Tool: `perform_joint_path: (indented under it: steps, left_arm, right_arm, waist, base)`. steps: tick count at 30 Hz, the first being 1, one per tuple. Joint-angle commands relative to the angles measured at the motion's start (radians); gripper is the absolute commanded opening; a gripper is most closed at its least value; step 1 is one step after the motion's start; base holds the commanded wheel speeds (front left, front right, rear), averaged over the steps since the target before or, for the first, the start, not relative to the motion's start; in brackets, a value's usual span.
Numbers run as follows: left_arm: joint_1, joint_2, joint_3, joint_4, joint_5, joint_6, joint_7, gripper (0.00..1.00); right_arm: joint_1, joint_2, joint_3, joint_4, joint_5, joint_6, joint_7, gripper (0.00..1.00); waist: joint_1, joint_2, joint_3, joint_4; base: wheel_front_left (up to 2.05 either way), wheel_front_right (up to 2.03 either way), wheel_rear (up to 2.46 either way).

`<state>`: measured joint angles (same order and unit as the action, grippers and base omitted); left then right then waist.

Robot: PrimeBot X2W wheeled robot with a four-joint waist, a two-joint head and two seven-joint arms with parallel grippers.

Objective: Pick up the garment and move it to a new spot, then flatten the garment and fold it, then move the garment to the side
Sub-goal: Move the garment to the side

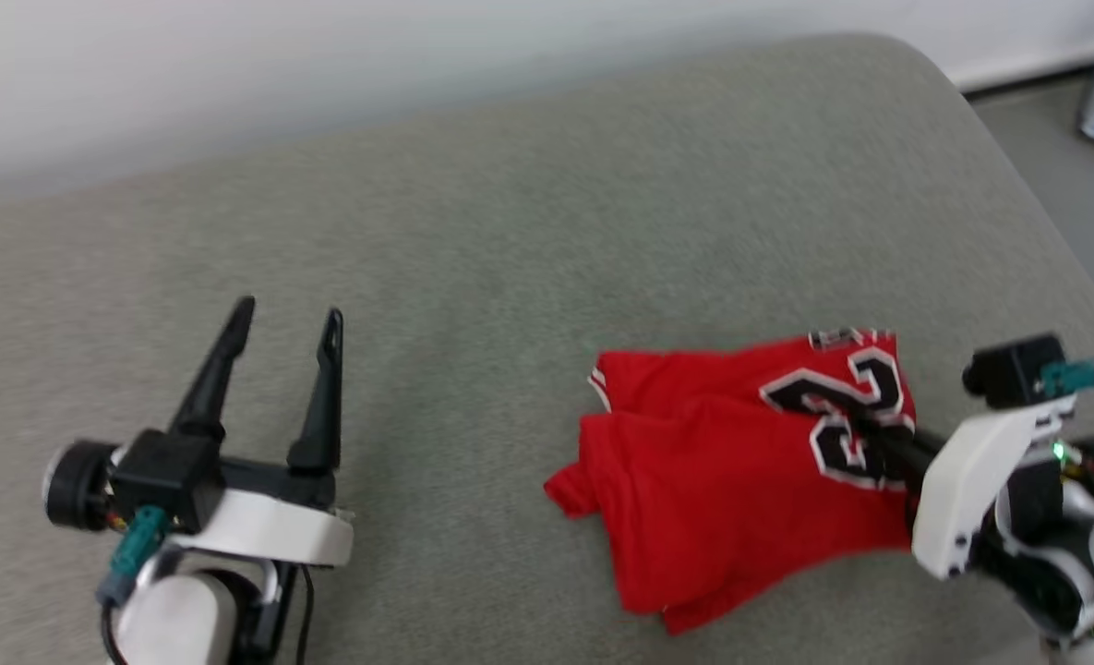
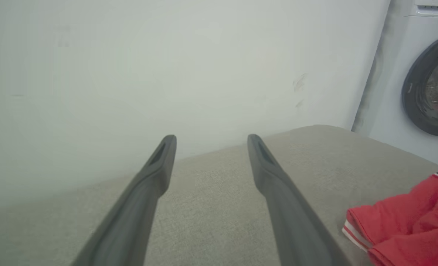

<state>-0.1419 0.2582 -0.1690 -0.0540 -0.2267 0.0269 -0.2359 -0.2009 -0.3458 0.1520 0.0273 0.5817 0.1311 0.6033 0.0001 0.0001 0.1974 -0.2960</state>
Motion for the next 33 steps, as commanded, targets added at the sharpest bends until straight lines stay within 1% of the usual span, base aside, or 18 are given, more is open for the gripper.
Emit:
perform_joint_path:
  steps: [1, 5, 9, 14, 20, 23, 27, 28, 29, 30, 31, 32, 33]
  left_arm:
    - [-0.024, 0.022, 0.006, -0.026, 0.013, 0.0, 0.015, 1.0]
    - [-0.069, 0.057, -0.001, -0.092, 0.032, -0.013, 0.061, 1.0]
    - [-0.118, 0.08, -0.013, -0.157, 0.047, -0.027, 0.106, 1.0]
    - [-0.185, 0.103, -0.031, -0.218, 0.066, -0.044, 0.152, 1.0]
    - [-0.266, 0.118, -0.046, -0.264, 0.077, -0.063, 0.182, 1.0]
    - [-0.298, 0.122, -0.056, -0.277, 0.085, -0.07, 0.193, 1.0]
    - [-0.337, 0.12, -0.072, -0.281, 0.088, -0.079, 0.202, 1.0]
    - [-0.337, 0.12, -0.072, -0.281, 0.088, -0.079, 0.202, 1.0]
    - [-0.344, 0.119, -0.075, -0.281, 0.089, -0.08, 0.202, 1.0]
    - [-0.351, 0.12, -0.078, -0.28, 0.09, -0.082, 0.203, 1.0]
    - [-0.358, 0.121, -0.08, -0.279, 0.09, -0.083, 0.202, 1.0]
    - [-0.362, 0.122, -0.081, -0.277, 0.09, -0.084, 0.201, 1.0]
    - [-0.365, 0.122, -0.081, -0.275, 0.091, -0.083, 0.199, 1.0]
  right_arm:
    - [-0.064, -0.007, 0.012, 0.022, -0.005, -0.001, -0.028, 0.0]
    - [-0.192, -0.03, 0.038, 0.092, -0.024, -0.001, -0.081, 0.0]
    - [-0.306, -0.08, 0.024, 0.163, -0.027, -0.001, -0.117, 0.0]
    - [-0.419, -0.148, -0.048, 0.243, -0.056, -0.001, -0.156, 0.0]
    - [-0.517, -0.208, -0.158, 0.351, -0.105, -0.001, -0.202, 0.0]
    - [-0.552, -0.219, -0.201, 0.403, -0.144, -0.001, -0.229, 0.0]
    - [-0.6, -0.199, -0.266, 0.484, -0.205, -0.001, -0.309, 0.0]
    - [-0.6, -0.199, -0.266, 0.484, -0.205, -0.001, -0.309, 0.0]
    - [-0.608, -0.195, -0.279, 0.511, -0.221, -0.001, -0.331, 0.01]
    - [-0.615, -0.19, -0.289, 0.535, -0.241, -0.001, -0.356, 0.18]
    - [-0.628, -0.184, -0.299, 0.558, -0.257, -0.001, -0.383, 0.43]
    - [-0.637, -0.178, -0.306, 0.58, -0.271, -0.001, -0.407, 0.9]
    - [-0.645, -0.174, -0.312, 0.601, -0.287, -0.001, -0.428, 1.0]
  waist:
    - [-0.0001, -0.0001, 0.106, -0.103]
    - [-0.0001, -0.0001, 0.176, -0.14]
    - [-0.0001, -0.0001, 0.251, -0.145]
    - [-0.0001, -0.0001, 0.349, -0.126]
    - [-0.0001, -0.0001, 0.456, -0.09]
    - [-0.0001, -0.0001, 0.495, -0.077]
    - [-0.0001, -0.0001, 0.523, -0.058]
    - [-0.0001, -0.0001, 0.523, -0.058]
    - [-0.0001, -0.0001, 0.528, -0.053]
    - [-0.0001, -0.0001, 0.531, -0.048]
    - [-0.0001, -0.0001, 0.534, -0.043]
    - [-0.0001, -0.0001, 0.535, -0.038]
    - [-0.0001, -0.0001, 0.536, -0.034]
  base:
    - [0.0, 0.0, 0.0]
    - [0.0, 0.0, 0.0]
    - [0.0, 0.0, 0.0]
    - [0.0, 0.0, 0.0]
    - [0.0, 0.0, 0.0]
    - [0.0, 0.0, 0.0]
    - [0.0, 0.0, 0.0]
    - [0.0, 0.0, 0.0]
    - [0.0, 0.0, 0.0]
    - [0.0, 0.0, 0.0]
    - [0.0, 0.0, 0.0]
    - [0.0, 0.0, 0.0]
    - [0.0, 0.0, 0.0]
